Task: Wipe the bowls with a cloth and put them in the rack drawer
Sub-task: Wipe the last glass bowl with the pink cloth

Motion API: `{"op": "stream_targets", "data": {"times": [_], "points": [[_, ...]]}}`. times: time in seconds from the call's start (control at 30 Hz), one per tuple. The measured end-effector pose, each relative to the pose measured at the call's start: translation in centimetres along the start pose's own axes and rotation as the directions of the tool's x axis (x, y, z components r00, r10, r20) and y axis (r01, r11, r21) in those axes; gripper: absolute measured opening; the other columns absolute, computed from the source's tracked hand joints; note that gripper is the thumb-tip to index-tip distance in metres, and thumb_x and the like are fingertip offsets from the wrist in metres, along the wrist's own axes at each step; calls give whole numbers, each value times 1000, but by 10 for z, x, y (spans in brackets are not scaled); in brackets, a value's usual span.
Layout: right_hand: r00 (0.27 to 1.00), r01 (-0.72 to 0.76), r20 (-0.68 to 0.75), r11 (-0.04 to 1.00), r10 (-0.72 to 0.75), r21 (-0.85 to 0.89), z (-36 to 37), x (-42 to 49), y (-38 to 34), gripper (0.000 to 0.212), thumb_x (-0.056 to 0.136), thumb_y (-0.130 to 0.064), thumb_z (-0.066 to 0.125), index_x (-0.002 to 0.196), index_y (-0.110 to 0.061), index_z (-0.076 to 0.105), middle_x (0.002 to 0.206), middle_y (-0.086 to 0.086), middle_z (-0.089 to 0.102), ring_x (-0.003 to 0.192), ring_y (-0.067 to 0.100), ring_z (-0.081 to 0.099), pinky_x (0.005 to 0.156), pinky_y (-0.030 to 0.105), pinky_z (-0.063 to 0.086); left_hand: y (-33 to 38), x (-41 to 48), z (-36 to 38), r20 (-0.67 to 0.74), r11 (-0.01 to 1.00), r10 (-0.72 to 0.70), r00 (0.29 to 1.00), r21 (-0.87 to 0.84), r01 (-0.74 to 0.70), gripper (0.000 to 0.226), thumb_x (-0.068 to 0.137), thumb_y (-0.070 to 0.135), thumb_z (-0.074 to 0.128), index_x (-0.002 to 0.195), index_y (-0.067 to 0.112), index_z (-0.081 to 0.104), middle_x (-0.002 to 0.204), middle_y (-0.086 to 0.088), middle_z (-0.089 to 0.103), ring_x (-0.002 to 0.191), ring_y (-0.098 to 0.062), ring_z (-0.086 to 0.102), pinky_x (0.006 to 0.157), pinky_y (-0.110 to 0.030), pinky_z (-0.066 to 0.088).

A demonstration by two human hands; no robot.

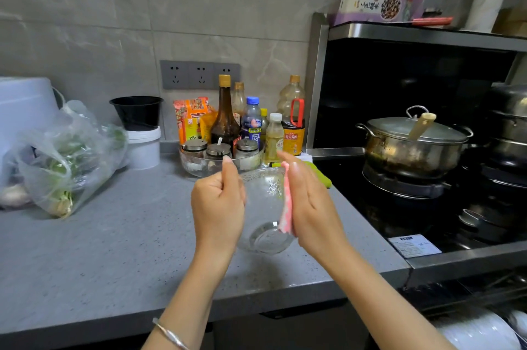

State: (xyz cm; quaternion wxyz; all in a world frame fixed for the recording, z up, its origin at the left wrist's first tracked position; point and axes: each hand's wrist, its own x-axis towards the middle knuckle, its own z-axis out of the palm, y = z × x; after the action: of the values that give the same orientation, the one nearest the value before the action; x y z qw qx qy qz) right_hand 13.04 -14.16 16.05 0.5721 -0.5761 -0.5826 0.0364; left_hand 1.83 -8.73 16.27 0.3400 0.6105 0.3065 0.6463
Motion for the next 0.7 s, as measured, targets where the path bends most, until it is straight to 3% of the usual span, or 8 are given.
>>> {"op": "stream_targets", "data": {"times": [0.1, 0.2, 0.27, 0.4, 0.5, 0.57, 0.63, 0.7], "points": [[988, 148, 9, 947, -152, -286, 14, -6, -9, 50, 101, -42, 19, 146, -28, 36, 153, -11, 32, 144, 2, 19, 119, 30, 15, -4, -3, 7, -19, 1000, -22, 1000, 20, 22, 65, 103, 30, 38, 42, 9, 37, 34, 4, 34, 35, -11, 31, 42, -27, 28], [939, 308, 37, 790, -341, -531, 25, -9, -10, 49, 101, -33, 21, 143, -22, 44, 151, -3, 39, 144, 14, 25, 117, 38, 16, -6, -9, 11, -17, 998, -34, 999, 50, 34, 66, 101, 38, 39, 55, -7, 56, 45, -13, 55, 46, -33, 49, 48, -43, 41], [951, 289, 28, 858, -307, -425, 22, -5, -7, 49, 101, -34, 21, 144, -25, 42, 151, -7, 39, 144, 9, 24, 117, 38, 19, -5, -10, 11, -34, 999, -35, 999, 38, 36, 68, 98, 42, 41, 47, -2, 49, 39, -6, 47, 40, -23, 42, 46, -38, 37], [1000, 9, 10, 1000, -9, -7, 9, 0, 3, 50, 99, -44, 19, 147, -34, 31, 153, -17, 31, 142, -5, 18, 119, 36, 19, 2, -10, 6, -87, 997, -70, 994, -35, 67, 64, 96, 42, 45, 42, 7, 38, 36, 2, 32, 36, -10, 30, 41, -22, 26], [993, 122, 17, 965, -121, -233, 16, -8, -6, 50, 102, -42, 18, 149, -31, 28, 155, -15, 26, 145, 0, 12, 120, 36, 14, -1, -10, 8, -87, 999, -44, 995, -9, 43, 65, 96, 44, 46, 41, 10, 39, 35, 3, 35, 36, -14, 32, 42, -27, 30], [957, 271, 32, 848, -289, -455, 25, -11, -7, 49, 101, -36, 20, 147, -26, 36, 153, -10, 34, 146, 9, 17, 118, 38, 15, -3, -13, 11, -51, 1000, -20, 998, 18, 21, 67, 95, 51, 43, 46, 7, 53, 38, -2, 49, 39, -23, 45, 45, -36, 40], [940, 307, 10, 834, -340, -458, 26, -8, -8, 48, 101, -33, 23, 143, -24, 44, 148, -8, 43, 144, 12, 25, 117, 40, 21, -2, -16, 11, -33, 1000, -24, 999, 13, 24, 66, 91, 55, 42, 52, 5, 61, 43, -5, 56, 44, -27, 53, 47, -39, 44], [950, 287, -24, 898, -313, -333, 21, -3, -9, 44, 102, -31, 26, 140, -25, 47, 144, -9, 47, 141, 8, 30, 115, 36, 25, 2, -17, 8, -30, 999, -41, 999, 0, 41, 66, 87, 56, 45, 44, 6, 48, 39, -5, 44, 40, -22, 40, 45, -35, 35]]}}
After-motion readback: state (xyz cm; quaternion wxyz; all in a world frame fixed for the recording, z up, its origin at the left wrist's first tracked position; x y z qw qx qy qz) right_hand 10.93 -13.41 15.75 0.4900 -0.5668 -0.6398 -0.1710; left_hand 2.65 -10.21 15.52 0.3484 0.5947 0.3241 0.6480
